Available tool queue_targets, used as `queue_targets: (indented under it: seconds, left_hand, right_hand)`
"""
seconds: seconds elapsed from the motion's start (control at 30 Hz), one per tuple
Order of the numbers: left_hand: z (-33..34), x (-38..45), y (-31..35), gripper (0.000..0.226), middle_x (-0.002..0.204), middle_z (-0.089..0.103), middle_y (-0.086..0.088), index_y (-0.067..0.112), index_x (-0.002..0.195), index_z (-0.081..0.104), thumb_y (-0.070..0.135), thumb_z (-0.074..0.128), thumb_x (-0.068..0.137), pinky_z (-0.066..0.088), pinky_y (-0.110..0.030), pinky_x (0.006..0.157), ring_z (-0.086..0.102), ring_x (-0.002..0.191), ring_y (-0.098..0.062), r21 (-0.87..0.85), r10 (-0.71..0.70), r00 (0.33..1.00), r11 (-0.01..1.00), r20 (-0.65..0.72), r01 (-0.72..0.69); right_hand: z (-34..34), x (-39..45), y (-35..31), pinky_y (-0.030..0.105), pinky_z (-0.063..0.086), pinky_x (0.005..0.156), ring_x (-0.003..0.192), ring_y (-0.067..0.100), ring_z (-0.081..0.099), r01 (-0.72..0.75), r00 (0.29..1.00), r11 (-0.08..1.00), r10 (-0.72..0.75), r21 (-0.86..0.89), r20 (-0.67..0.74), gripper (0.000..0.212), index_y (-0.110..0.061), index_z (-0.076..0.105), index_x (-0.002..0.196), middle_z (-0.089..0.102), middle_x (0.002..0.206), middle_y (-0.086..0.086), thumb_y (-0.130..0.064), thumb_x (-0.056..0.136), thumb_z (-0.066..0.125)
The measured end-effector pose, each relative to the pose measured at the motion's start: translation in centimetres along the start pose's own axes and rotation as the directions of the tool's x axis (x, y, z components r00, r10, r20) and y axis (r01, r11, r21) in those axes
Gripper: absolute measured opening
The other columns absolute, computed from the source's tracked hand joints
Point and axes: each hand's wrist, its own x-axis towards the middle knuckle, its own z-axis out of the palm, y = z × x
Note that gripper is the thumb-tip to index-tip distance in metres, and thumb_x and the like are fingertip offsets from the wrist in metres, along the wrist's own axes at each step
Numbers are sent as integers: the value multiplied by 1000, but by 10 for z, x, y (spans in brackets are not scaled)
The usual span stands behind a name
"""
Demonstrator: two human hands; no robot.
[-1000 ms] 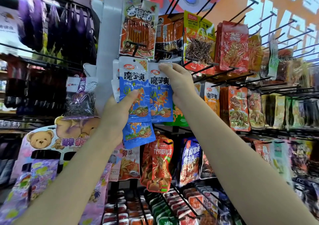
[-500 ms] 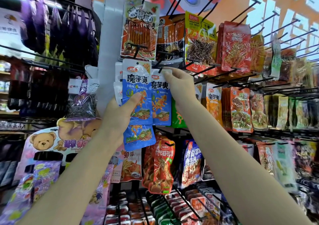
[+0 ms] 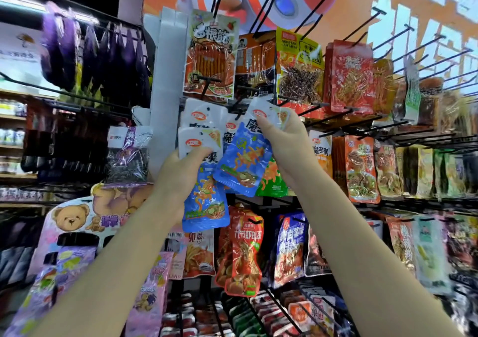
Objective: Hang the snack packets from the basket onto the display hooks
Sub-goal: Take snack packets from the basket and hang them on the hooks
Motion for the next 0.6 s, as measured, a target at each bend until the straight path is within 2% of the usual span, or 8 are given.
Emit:
queue_targets:
  seconds: [0.1,0.2,0.23,0.33,0.47,0.5,0.57,0.6]
  left_hand:
    - [-3,3,3,14,65,71,-12,6,82,50,7,51,95,56,-35,48,63,46,-27,-33,-9,1000,999,1,9]
    - [-4,9,4,14,77,65,-20,20,76,56,14,61,88,58,-57,64,64,65,-34,22,59,996,998,-60,-58]
    - [-4,10,4,16,80,62,-21,26,72,60,18,65,84,58,-60,70,63,71,-35,38,83,995,996,-60,-81]
    - [-4,13,3,20,71,64,-7,24,79,61,11,63,93,58,-42,65,64,66,-29,38,122,991,992,-52,-120]
    - [-3,16,2,2,93,70,-26,11,92,63,9,63,93,58,-58,78,69,79,-40,13,101,995,995,3,-101]
    - [-2,16,2,11,97,71,-27,7,98,64,13,66,88,58,-60,78,69,82,-42,-2,98,995,995,12,-98]
    - [-2,18,1,28,96,75,-22,3,104,64,19,67,81,60,-56,76,72,81,-41,-10,93,995,996,40,-92]
    - [-2,20,-2,20,86,76,-15,4,99,64,17,68,84,61,-49,70,73,74,-35,1,107,994,994,31,-107]
  right_hand:
    - [-1,4,3,59,50,97,108,33,61,-74,997,992,74,-101,1,25,-19,55,110,62,116,13,-41,97,59]
    - [11,7,6,48,46,78,86,30,57,-38,998,992,43,-120,46,43,-8,53,90,56,96,28,-50,92,56]
    - [16,7,5,43,42,76,81,26,52,-19,999,994,24,-107,43,44,-9,51,83,52,87,22,-52,90,58]
    - [26,17,6,38,35,71,73,20,44,-1,999,996,-2,-89,-36,42,-22,45,68,45,79,10,-48,92,67]
    - [28,25,5,35,34,63,65,18,39,34,989,995,-47,-94,-138,44,-19,44,67,43,71,8,-44,92,71]
    - [28,25,4,33,33,61,63,16,37,40,989,993,-56,-111,-140,44,-18,44,67,41,68,6,-42,93,70]
    - [27,28,6,31,33,59,61,15,36,60,989,991,-75,-118,-127,41,-17,44,68,40,63,-1,-37,94,70]
    - [26,29,7,33,36,60,62,15,39,67,989,991,-81,-115,-121,39,-18,47,68,44,63,-4,-35,94,70]
